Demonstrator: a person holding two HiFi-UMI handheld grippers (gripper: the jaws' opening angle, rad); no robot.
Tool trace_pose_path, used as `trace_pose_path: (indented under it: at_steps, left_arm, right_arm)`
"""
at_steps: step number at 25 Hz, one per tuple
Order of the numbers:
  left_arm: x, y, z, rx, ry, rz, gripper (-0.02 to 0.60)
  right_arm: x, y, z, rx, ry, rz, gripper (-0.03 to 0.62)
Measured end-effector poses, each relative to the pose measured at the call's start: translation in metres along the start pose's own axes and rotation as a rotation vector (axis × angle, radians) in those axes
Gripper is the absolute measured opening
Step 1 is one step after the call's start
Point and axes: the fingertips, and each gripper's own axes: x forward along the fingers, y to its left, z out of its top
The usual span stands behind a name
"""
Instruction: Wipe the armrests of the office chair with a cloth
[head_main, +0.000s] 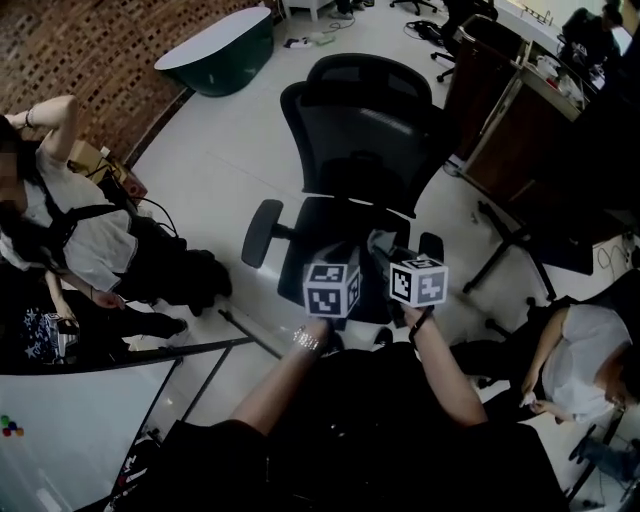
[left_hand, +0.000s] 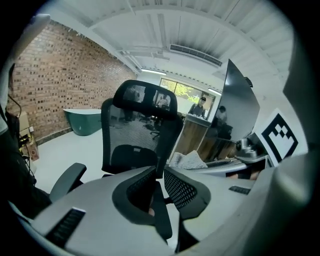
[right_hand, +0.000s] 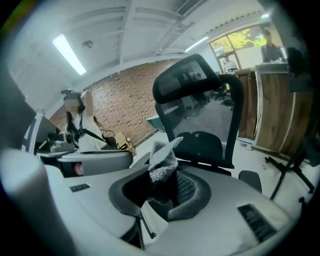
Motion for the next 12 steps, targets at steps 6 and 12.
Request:
trace_pose_path:
  at_steps: [6,12]
  left_arm:
    - [-0.001,0.012,-0.010,0.003,0.020,0.074,0.058]
    - [0.002,0.013,-0.003,0.028,0.011,0.093,0.058]
  right_arm:
    - [0.005,0.007,-0.005,-0.046,0.007,-0.004,0.079]
    - [0.007,0.013,0.000,-0.069,-0.001,0.008,0.078]
